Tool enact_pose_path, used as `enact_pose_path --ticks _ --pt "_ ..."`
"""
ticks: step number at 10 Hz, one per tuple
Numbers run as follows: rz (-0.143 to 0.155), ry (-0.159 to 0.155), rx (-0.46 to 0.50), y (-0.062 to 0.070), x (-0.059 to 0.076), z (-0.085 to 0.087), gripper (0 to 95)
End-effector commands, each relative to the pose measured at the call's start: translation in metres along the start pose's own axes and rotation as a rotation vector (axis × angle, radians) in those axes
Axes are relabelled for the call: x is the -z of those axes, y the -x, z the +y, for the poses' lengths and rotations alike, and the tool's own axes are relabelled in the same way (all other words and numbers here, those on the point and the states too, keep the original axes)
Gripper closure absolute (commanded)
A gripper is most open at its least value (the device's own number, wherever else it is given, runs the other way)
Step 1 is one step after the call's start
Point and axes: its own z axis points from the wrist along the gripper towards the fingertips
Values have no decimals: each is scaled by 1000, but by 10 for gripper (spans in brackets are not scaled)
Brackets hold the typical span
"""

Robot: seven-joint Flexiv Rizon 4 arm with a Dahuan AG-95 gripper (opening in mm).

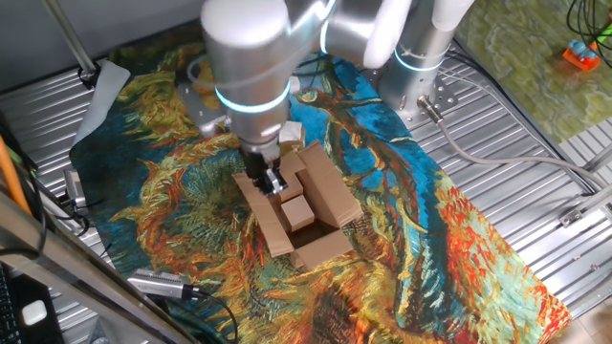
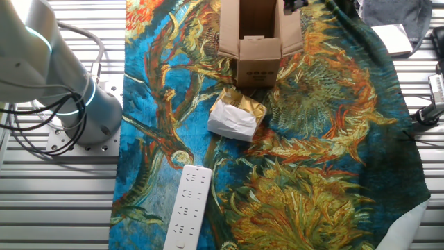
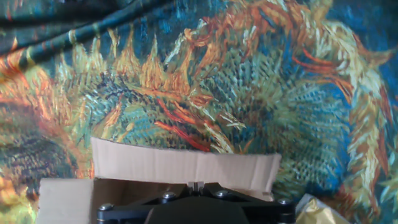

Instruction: Cover the box

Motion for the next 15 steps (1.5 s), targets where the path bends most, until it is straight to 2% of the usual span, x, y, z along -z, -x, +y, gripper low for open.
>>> enact_pose_path --ticks 1,5,9,13,15 --pt "7 -7 38 6 0 3 950" --pt "40 -18 106 6 0 3 950" --pt "54 -12 127 6 0 3 950" --pt "91 3 304 6 0 3 950" --pt "86 -15 336 6 0 3 950"
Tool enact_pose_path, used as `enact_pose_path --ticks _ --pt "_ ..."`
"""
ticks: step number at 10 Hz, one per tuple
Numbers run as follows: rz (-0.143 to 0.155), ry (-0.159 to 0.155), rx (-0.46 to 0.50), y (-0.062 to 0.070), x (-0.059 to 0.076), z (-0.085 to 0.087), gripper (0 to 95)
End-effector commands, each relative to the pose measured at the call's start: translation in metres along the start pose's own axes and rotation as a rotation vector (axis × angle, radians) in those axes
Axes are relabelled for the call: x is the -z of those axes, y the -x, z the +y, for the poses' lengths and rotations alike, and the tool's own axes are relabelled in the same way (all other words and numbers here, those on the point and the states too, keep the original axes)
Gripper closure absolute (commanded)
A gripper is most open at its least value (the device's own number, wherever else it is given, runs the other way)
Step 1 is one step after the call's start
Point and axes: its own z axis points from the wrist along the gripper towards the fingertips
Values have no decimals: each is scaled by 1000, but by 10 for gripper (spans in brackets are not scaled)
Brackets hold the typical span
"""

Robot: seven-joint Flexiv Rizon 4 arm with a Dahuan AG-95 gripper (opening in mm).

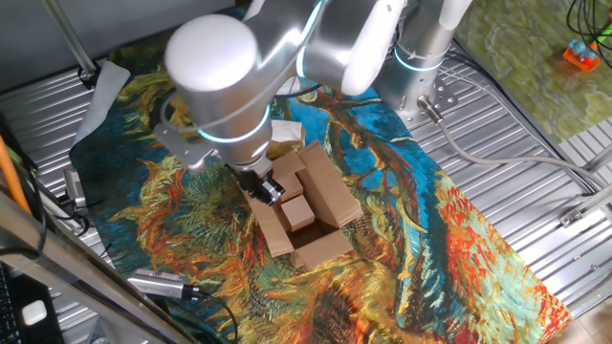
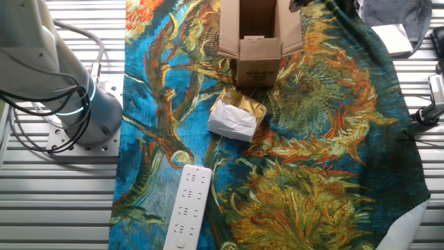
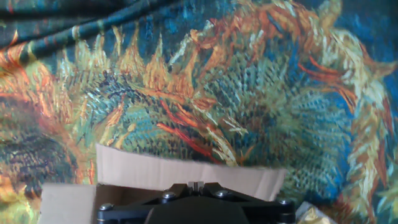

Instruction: Cover the box

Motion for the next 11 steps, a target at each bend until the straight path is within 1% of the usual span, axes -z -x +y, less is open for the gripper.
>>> enact_pose_path --ticks 1,2,3,4,5,6,7,8,11 --pt "-6 -14 53 -3 0 0 950" --pt "-14 3 61 -3 0 0 950" --pt "-32 33 58 -3 0 0 950" --pt "-40 43 53 -3 0 0 950" --pt "-55 65 51 -3 0 0 950" --pt "-58 68 61 -3 0 0 950" --pt "-46 65 51 -3 0 0 950" --pt "-48 70 53 -3 0 0 950" --pt "-48 69 70 -3 0 0 950"
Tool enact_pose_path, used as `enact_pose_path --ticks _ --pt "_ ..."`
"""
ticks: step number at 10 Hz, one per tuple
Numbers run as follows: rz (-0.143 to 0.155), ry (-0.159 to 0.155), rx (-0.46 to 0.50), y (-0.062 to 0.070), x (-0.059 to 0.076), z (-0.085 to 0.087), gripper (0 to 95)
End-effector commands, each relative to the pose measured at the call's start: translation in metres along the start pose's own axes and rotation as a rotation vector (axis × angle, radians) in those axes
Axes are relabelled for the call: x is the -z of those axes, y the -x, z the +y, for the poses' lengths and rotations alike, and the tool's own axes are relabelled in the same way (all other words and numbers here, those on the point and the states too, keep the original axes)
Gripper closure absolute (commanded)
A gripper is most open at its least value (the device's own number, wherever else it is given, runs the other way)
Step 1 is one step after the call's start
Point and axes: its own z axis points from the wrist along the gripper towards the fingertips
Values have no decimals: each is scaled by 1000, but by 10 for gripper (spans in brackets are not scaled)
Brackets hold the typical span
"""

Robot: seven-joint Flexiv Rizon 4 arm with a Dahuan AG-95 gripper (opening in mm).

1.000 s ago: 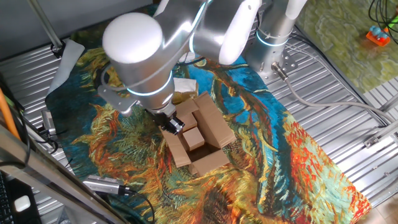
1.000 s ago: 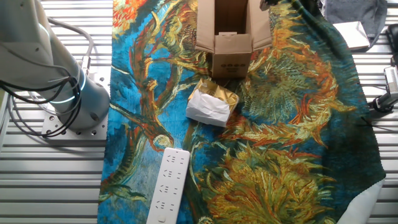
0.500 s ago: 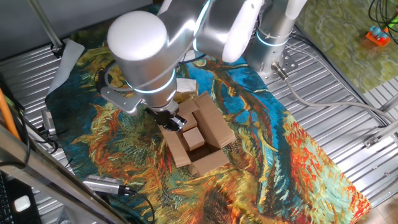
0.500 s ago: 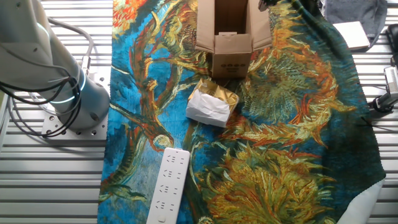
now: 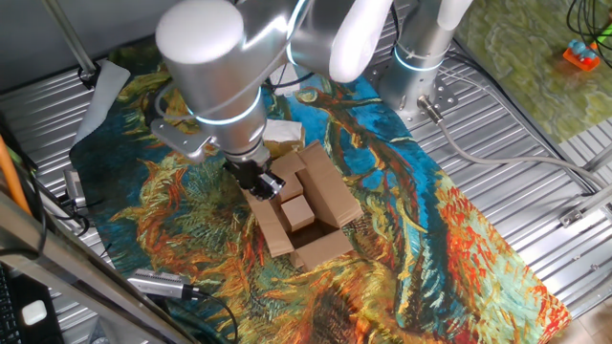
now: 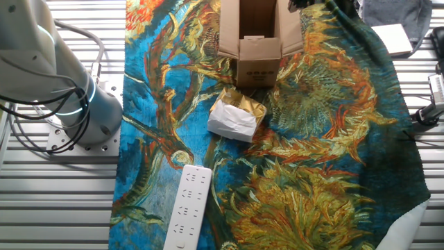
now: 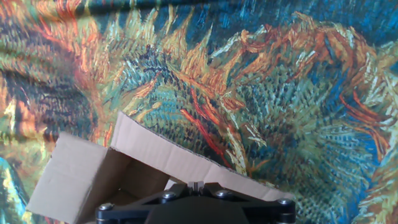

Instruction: Cover the box

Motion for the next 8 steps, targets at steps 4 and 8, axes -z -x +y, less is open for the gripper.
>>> enact_pose_path --ticks 4,8 --pt "14 -13 19 1 4 4 950" --pt "5 -17 -135 34 20 63 950"
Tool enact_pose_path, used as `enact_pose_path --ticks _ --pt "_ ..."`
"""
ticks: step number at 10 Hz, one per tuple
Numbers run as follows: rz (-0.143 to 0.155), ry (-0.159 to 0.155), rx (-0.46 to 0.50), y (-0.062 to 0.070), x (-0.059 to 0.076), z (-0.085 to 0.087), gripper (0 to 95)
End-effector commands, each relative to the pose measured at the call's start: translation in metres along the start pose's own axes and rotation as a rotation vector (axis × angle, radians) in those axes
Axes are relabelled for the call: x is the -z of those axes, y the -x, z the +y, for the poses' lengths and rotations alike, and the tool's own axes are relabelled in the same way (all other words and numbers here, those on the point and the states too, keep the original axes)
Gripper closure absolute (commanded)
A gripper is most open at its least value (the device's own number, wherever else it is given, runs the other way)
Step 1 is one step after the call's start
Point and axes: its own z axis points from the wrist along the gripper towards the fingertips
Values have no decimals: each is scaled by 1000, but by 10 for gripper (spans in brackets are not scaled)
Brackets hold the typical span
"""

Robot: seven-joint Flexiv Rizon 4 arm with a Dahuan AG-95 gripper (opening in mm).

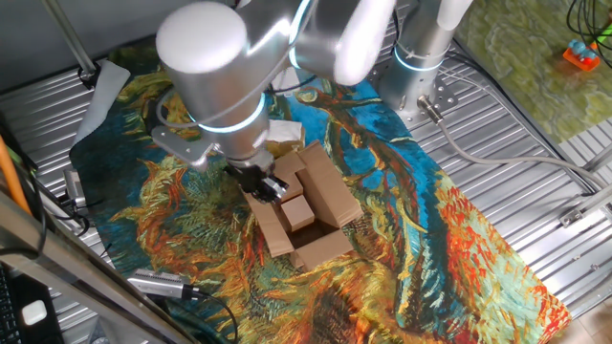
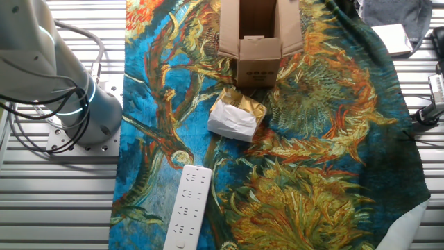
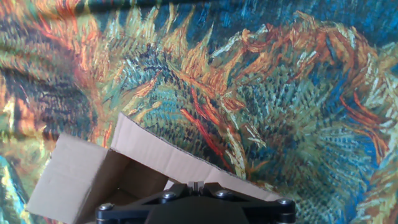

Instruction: Cover the box

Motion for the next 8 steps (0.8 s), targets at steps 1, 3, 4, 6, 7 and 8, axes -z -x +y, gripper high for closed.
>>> enact_pose_path --ticks 1,3,4,6,7,8 --pt "-10 6 -111 20 1 31 950" --pt "-17 9 -150 25 -8 46 950" --pt "-26 6 -156 23 -13 52 950" --pt "-33 5 -162 21 -20 62 950" --pt "-35 7 -155 20 -21 69 950" --pt "-32 9 -134 21 -19 71 950"
